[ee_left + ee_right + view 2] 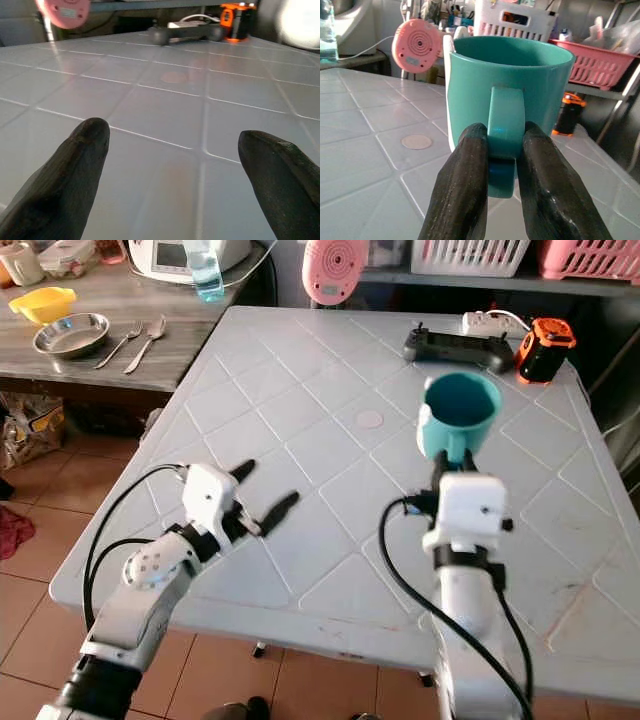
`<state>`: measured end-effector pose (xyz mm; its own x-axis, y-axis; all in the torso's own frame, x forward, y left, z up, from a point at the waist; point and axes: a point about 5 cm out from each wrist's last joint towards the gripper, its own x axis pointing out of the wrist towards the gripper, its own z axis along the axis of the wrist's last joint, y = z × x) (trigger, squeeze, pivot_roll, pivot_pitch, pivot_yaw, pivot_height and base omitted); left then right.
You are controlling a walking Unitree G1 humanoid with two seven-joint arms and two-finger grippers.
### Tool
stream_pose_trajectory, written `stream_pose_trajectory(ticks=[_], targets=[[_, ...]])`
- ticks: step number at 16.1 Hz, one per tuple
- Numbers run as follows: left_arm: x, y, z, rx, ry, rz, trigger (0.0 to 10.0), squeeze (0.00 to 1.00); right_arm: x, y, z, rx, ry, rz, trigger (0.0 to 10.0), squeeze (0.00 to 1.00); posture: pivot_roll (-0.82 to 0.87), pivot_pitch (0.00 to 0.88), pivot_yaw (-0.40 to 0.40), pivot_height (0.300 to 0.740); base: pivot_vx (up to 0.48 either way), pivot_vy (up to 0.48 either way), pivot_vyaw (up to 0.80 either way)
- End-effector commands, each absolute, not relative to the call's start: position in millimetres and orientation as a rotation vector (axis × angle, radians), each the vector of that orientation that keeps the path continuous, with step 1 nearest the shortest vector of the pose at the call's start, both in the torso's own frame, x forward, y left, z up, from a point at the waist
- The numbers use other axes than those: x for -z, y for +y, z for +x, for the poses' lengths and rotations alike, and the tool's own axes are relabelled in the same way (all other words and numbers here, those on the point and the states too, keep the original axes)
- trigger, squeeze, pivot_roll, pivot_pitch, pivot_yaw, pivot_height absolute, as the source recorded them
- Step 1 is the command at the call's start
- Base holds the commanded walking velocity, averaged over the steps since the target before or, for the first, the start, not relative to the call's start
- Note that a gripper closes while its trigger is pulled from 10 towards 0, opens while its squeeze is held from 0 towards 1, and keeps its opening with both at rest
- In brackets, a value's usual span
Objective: Setting the table
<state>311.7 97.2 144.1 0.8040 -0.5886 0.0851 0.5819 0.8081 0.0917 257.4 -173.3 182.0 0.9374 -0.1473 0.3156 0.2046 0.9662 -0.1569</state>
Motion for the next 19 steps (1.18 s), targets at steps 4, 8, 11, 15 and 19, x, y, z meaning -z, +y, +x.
stream_pose_trajectory(ticks=[4, 8, 11, 15, 19], targets=[[-150.4, 114.1, 326.9, 0.43, -0.138, 0.063, 10.0, 0.0, -180.6, -188.8, 230.0, 0.239, -0.279, -0.222, 10.0, 0.0, 0.04, 0.098, -0.011, 0.74, 0.0, 0.0, 0.0], [-148.9, 115.0, 330.7, 0.407, -0.124, 0.051, 10.0, 0.0, -180.8, -196.4, 224.2, 0.284, -0.257, -0.225, 10.0, 0.0, 0.03, 0.099, -0.007, 0.74, 0.0, 0.0, 0.4], [-149.0, 114.3, 332.4, 0.401, -0.121, 0.032, 10.0, 0.0, -183.8, -194.8, 224.5, 0.289, -0.264, -0.207, 10.0, 0.0, 0.03, 0.099, -0.007, 0.74, 0.0, 0.0, 0.0], [-146.9, 114.8, 331.8, 0.416, -0.107, 0.03, 10.0, 0.0, -184.7, -193.3, 222.3, 0.295, -0.27, -0.194, 10.0, 0.0, 0.03, 0.103, -0.003, 0.74, 0.0, 0.147, 0.0], [-144.7, 112.4, 333.0, 0.441, -0.094, 0.033, 10.0, 0.0, -181.2, -195.5, 217.6, 0.321, -0.257, -0.184, 10.0, 0.0, 0.02, 0.103, 0.008, 0.74, 0.0, 0.37, 0.0]])
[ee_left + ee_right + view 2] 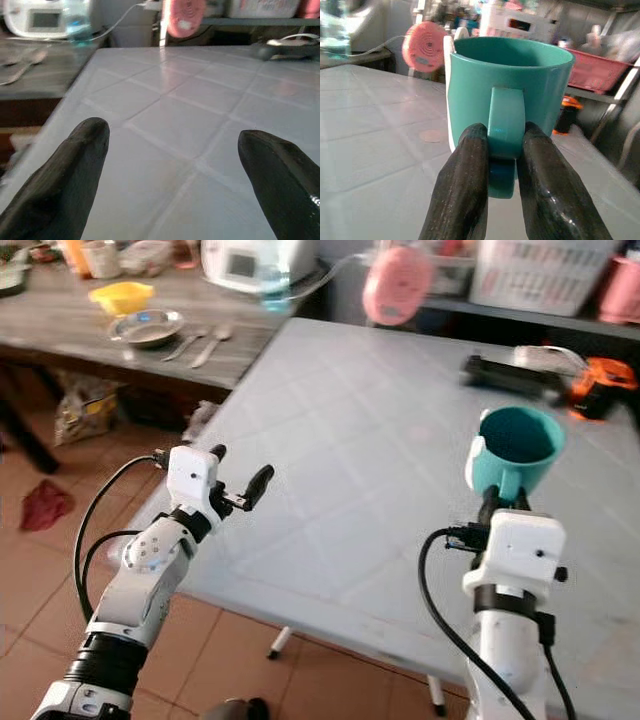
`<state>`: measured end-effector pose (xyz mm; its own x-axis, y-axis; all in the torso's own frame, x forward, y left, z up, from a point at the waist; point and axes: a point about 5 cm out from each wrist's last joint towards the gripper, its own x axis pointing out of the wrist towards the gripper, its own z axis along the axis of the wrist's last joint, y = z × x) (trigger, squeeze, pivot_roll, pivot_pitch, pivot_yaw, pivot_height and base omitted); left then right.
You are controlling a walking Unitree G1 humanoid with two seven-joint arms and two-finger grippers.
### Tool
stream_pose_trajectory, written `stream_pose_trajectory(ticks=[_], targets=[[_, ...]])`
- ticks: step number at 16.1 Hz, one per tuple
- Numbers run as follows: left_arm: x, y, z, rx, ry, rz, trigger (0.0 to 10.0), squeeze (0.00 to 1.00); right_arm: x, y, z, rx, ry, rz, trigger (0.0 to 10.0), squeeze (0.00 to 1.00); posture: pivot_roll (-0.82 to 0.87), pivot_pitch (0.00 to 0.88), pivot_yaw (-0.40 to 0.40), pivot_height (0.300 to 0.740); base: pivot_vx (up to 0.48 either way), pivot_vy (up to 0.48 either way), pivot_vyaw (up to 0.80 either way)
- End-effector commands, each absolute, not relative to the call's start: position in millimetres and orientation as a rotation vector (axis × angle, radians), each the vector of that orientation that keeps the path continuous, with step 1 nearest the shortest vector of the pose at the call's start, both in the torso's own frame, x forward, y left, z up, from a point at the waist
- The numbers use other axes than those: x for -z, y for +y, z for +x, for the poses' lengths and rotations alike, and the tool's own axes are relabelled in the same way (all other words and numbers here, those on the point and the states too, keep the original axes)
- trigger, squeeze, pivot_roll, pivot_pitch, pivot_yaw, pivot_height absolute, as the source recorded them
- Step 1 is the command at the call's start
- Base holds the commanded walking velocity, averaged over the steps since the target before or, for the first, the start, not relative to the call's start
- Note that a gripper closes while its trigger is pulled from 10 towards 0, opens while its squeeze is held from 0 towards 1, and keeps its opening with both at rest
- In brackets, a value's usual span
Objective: Setting the table
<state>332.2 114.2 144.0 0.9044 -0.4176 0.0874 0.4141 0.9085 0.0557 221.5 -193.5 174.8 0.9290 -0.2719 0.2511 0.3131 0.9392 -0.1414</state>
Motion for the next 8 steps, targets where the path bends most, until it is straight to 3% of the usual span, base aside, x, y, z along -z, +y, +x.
stream_pose_trajectory(ticks=[1, 8], targets=[[-144.0, 111.5, 333.3, 0.446, -0.091, 0.035, 10.0, 0.0, -180.5, -195.5, 217.2, 0.323, -0.255, -0.182, 10.0, 0.0, 0.01, 0.103, 0.01, 0.74, 0.0, 0.412, 0.0], [-140.6, 108.1, 334.2, 0.47, -0.079, 0.037, 10.0, 0.0, -172.1, -196.8, 215.7, 0.334, -0.223, -0.168, 10.0, 0.0, 0.01, 0.096, 0.013, 0.74, 0.0, 0.48, 0.0]])
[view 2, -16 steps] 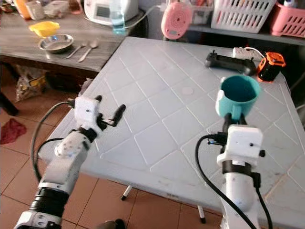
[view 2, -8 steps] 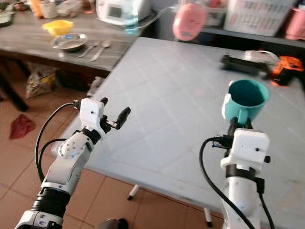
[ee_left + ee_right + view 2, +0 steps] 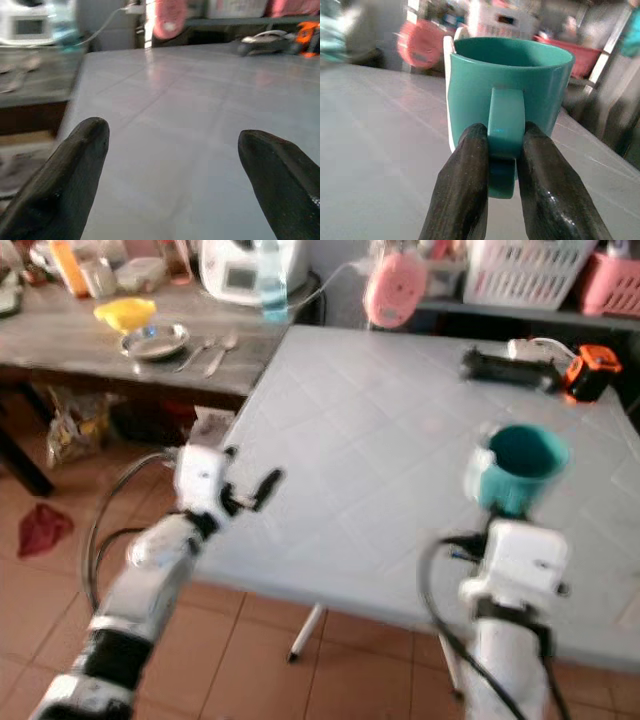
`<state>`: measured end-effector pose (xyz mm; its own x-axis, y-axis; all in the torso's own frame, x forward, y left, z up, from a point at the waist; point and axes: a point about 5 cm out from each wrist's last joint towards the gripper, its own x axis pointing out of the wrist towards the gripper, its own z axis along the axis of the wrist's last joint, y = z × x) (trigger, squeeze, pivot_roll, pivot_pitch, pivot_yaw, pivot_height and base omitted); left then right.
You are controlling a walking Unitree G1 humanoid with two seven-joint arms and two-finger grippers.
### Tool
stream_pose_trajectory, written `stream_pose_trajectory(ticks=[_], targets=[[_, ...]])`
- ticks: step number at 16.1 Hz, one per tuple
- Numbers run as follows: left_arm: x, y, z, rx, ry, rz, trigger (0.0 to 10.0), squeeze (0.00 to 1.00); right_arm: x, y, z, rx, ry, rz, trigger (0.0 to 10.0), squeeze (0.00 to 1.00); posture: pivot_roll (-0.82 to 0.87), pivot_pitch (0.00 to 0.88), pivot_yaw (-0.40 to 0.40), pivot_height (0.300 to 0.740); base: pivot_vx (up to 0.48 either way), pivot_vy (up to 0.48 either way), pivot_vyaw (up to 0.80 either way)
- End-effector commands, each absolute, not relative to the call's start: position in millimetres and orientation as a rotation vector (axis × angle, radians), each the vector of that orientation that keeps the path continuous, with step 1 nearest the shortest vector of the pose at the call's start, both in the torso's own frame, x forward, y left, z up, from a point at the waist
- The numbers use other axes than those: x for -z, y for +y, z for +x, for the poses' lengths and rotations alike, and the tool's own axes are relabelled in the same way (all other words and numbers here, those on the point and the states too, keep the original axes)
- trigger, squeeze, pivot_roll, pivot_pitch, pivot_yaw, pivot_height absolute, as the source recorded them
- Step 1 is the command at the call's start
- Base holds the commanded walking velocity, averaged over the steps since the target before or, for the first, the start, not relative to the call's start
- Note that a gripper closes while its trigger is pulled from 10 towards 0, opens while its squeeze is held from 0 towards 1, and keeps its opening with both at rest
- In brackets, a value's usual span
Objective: Setting the table
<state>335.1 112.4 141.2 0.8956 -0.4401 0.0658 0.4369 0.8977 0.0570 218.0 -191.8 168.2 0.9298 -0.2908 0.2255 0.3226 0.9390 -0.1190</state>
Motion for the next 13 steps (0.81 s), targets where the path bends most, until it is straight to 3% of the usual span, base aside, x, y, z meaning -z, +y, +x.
stream_pose_trajectory(ticks=[1, 13], targets=[[-140.6, 107.7, 334.6, 0.472, -0.08, 0.039, 10.0, 0.0, -172.1, -197.8, 215.7, 0.339, -0.223, -0.171, 10.0, 0.0, 0.01, 0.094, 0.011, 0.74, 0.0, 0.48, 0.0], [-141.9, 106.7, 340.3, 0.462, -0.09, 0.036, 10.0, 0.0, -172.5, -203.9, 218.3, 0.354, -0.224, -0.193, 10.0, 0.0, 0.01, 0.078, 0.001, 0.74, 0.0, 0.48, 0.0]])
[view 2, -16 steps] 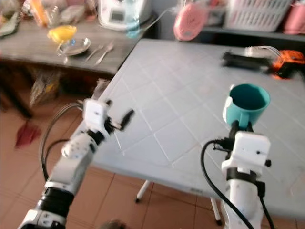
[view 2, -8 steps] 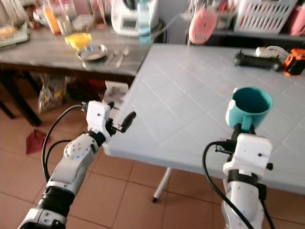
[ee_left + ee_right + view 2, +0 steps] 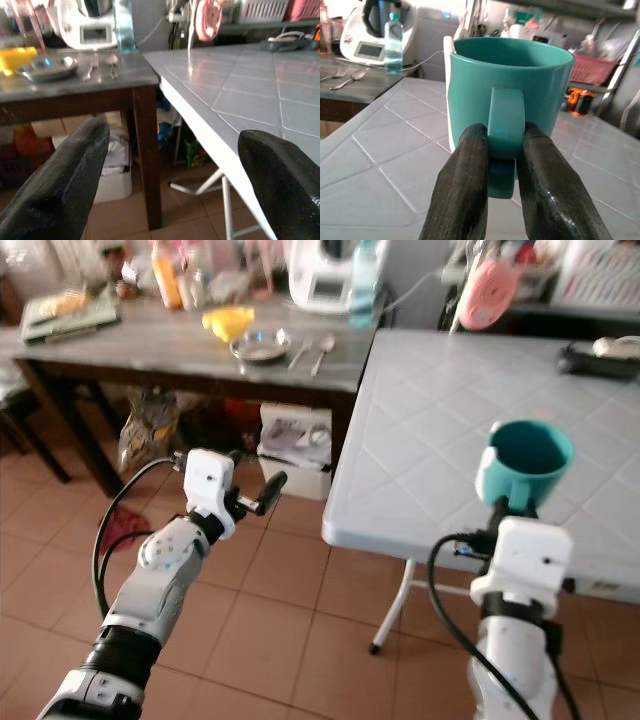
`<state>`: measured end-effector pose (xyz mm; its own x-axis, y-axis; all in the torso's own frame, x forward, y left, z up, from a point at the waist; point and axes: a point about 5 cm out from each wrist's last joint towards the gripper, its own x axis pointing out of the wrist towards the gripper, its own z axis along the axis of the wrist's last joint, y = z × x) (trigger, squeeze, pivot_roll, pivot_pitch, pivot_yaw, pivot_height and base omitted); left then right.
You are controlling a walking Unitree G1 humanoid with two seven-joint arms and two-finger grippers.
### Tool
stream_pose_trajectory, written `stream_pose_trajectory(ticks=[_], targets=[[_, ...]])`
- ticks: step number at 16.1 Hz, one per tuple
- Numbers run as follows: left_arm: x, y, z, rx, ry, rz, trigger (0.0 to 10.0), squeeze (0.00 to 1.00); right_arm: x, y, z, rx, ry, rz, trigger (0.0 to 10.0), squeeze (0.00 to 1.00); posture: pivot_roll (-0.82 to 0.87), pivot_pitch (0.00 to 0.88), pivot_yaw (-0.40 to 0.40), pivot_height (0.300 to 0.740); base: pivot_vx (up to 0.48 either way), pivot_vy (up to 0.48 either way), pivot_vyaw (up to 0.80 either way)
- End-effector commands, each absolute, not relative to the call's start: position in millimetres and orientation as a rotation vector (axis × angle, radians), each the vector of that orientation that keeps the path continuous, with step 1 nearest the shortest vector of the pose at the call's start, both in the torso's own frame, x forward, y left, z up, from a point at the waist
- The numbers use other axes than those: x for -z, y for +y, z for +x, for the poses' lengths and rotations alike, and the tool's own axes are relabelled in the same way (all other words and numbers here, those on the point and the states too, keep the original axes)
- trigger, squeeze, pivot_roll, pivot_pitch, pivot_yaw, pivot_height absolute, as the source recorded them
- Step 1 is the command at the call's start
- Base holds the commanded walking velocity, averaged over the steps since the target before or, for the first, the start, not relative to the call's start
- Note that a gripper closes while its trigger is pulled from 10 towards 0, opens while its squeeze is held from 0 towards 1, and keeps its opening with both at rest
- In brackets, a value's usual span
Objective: Setting the table
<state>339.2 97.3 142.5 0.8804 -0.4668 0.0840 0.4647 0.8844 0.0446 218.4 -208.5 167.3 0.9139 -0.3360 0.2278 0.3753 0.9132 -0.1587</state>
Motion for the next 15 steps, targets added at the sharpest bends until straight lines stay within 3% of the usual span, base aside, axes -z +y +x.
stream_pose_trajectory(ticks=[1, 7, 15], targets=[[-141.7, 106.2, 340.6, 0.462, -0.09, 0.036, 10.0, 0.0, -172.4, -204.4, 218.2, 0.356, -0.224, -0.194, 10.0, 0.0, 0.01, 0.078, 0.001, 0.74, 0.0, 0.48, 0.0], [-141.6, 103.6, 340.4, 0.467, -0.095, 0.034, 10.0, 0.0, -171.1, -204.2, 216.8, 0.356, -0.217, -0.196, 10.0, 0.0, 0.0, 0.086, 0.004, 0.74, 0.0, 0.48, 0.0], [-147.5, 98.9, 336.6, 0.509, -0.145, 0.018, 10.0, 0.0, -172.2, -204.6, 217.5, 0.351, -0.222, -0.208, 10.0, 0.0, 0.0, 0.082, 0.004, 0.74, 0.0, 0.0, 0.0]])
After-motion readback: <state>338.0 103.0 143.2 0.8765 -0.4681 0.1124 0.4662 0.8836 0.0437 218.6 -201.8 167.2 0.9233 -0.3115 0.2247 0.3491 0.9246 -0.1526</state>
